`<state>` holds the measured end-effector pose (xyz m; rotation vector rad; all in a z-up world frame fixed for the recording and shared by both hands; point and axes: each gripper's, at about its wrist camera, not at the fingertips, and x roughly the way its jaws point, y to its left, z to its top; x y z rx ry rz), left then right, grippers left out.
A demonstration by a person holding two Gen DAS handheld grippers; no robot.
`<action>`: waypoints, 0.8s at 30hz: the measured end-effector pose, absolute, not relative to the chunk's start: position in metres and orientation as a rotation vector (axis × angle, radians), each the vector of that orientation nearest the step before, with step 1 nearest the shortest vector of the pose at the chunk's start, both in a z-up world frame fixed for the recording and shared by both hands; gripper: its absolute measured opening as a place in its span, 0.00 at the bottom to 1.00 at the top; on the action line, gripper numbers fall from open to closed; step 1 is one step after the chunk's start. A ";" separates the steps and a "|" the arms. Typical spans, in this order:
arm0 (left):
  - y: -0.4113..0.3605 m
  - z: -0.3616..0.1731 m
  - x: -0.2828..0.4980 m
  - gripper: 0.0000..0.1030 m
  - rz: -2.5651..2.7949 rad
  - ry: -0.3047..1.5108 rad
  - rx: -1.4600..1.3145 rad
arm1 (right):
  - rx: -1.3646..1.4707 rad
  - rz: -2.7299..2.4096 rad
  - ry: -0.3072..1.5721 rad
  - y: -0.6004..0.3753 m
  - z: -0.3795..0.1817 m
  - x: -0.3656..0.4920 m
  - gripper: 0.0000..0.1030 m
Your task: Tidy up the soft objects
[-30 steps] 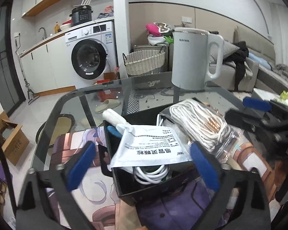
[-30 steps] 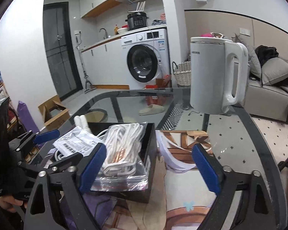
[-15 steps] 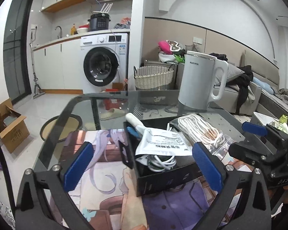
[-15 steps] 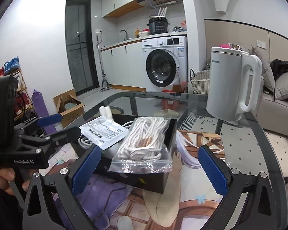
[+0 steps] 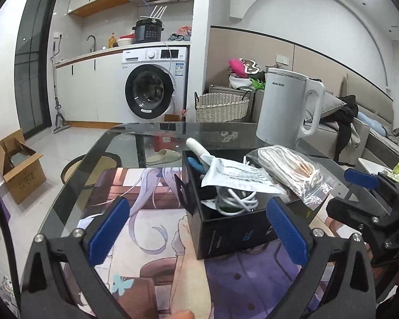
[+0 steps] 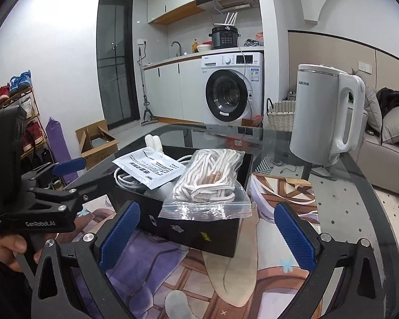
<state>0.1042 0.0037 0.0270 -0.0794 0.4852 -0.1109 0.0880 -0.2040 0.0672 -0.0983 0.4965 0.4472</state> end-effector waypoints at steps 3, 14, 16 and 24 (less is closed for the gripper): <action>0.008 0.026 0.106 1.00 -0.111 0.488 -0.106 | -0.094 0.451 0.489 -0.204 0.067 0.085 1.00; 0.012 0.025 0.106 1.00 -0.108 0.484 -0.122 | -0.091 0.442 0.489 -0.206 0.068 0.083 1.00; 0.012 0.025 0.105 1.00 -0.110 0.482 -0.120 | -0.090 0.440 0.486 -0.207 0.068 0.083 1.00; 0.011 0.024 0.105 1.00 -0.106 0.481 -0.116 | -0.097 0.444 0.477 -0.206 0.068 0.081 1.00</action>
